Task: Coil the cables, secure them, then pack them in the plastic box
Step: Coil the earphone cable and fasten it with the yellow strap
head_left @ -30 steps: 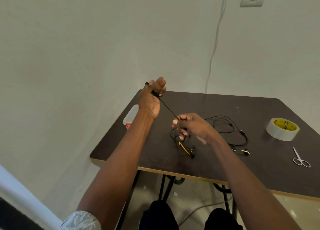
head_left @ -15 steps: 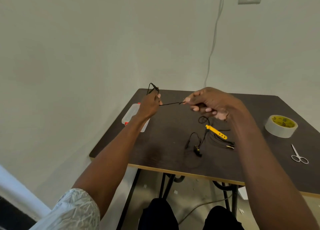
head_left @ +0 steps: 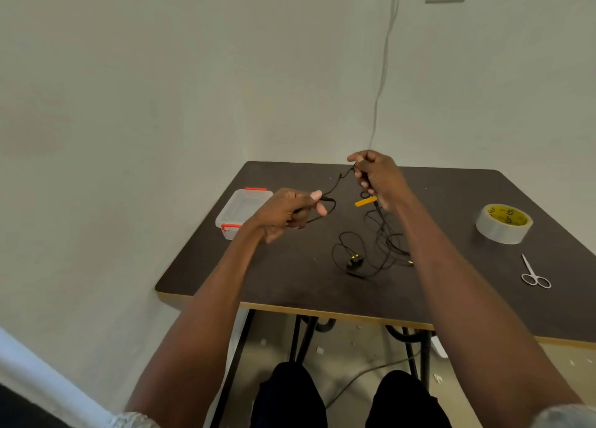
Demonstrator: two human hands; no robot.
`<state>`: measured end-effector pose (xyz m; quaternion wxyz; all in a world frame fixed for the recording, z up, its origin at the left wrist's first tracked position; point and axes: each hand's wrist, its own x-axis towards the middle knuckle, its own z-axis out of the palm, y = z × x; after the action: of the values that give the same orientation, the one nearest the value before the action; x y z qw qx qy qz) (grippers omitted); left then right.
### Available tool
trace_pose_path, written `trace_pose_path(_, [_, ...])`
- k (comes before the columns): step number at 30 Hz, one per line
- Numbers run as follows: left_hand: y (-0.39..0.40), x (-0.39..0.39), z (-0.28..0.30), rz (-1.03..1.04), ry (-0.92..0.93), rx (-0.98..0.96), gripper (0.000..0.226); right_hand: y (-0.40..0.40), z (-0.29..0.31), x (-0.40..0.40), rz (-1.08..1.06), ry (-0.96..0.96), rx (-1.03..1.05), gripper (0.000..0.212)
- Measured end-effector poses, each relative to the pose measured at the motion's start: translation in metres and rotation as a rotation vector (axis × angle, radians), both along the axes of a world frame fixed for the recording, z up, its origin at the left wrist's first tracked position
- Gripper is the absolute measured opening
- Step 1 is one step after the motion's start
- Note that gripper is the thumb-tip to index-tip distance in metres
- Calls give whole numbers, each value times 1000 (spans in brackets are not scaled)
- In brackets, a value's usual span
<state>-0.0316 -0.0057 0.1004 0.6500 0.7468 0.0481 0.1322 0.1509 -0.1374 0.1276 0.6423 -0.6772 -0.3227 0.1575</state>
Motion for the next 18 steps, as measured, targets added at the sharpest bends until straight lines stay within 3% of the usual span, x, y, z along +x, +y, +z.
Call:
trace_pose_path(5, [-5, -15, 10, -47, -102, -285, 35, 5, -48, -2, -58, -131, -182, 20])
trace_pose_path(10, [1, -19, 15, 7, -16, -387, 32, 8, -56, -23, 147, -263, -468, 20])
trace_pose_path(12, [4, -19, 17, 40, 21, -363, 30, 6, -46, -35, 182, -221, -393, 40])
trace_pose_path(14, [5, -18, 21, 54, 43, -361, 27, 7, -37, -46, 253, -127, -162, 53])
trace_pose_path(16, [5, -18, 26, 50, 58, -362, 24, 8, -29, -53, 371, 29, 60, 49])
trace_pose_path(18, [7, -20, 32, 58, 69, -300, 22, 11, -24, -53, 441, 112, 143, 42])
